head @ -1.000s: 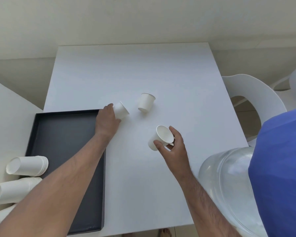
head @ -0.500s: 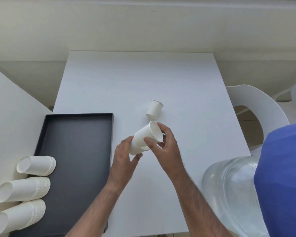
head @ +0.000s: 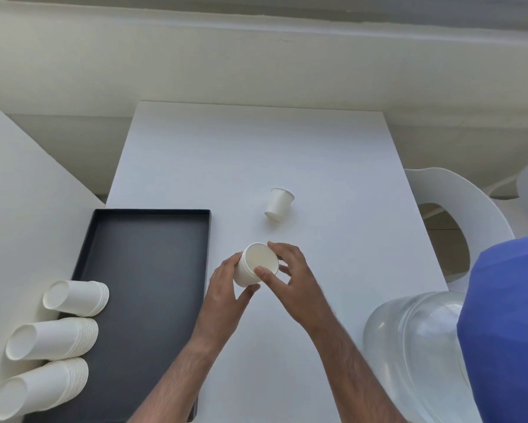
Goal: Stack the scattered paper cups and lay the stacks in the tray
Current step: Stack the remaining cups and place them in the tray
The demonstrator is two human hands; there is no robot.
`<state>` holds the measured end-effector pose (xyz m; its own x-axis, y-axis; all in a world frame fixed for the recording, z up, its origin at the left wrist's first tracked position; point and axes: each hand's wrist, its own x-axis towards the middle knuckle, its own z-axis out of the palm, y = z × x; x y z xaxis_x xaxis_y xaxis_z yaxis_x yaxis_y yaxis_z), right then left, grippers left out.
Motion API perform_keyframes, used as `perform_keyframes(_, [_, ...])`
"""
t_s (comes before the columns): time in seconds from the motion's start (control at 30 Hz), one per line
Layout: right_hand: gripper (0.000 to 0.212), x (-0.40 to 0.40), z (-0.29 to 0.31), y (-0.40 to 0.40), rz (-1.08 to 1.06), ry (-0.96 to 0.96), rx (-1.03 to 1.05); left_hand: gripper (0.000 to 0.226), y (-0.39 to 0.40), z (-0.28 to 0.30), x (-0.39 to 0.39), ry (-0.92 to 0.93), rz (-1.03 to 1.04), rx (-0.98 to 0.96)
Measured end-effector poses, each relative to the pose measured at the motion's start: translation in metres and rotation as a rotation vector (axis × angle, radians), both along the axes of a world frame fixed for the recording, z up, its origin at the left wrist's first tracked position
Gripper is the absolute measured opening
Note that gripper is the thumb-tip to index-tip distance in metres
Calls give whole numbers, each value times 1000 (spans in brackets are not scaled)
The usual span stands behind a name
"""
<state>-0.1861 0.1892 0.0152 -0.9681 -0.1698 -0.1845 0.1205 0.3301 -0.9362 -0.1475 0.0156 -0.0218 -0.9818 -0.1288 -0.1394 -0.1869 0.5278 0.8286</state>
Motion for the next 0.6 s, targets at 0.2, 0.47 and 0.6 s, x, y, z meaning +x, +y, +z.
perform_keyframes(0.2, [55,-16,-12,-6,54,-79,-26,66,-5,-4,-1,-23,74,48])
perform_keyframes(0.47, [54,-119,-36,-1,-325,-37,293,63,-17,-9,-4,-25,94,77])
perform_keyframes(0.6, [60,-164,-53,4,-254,-91,402,63,-23,-8,2,-29,71,61])
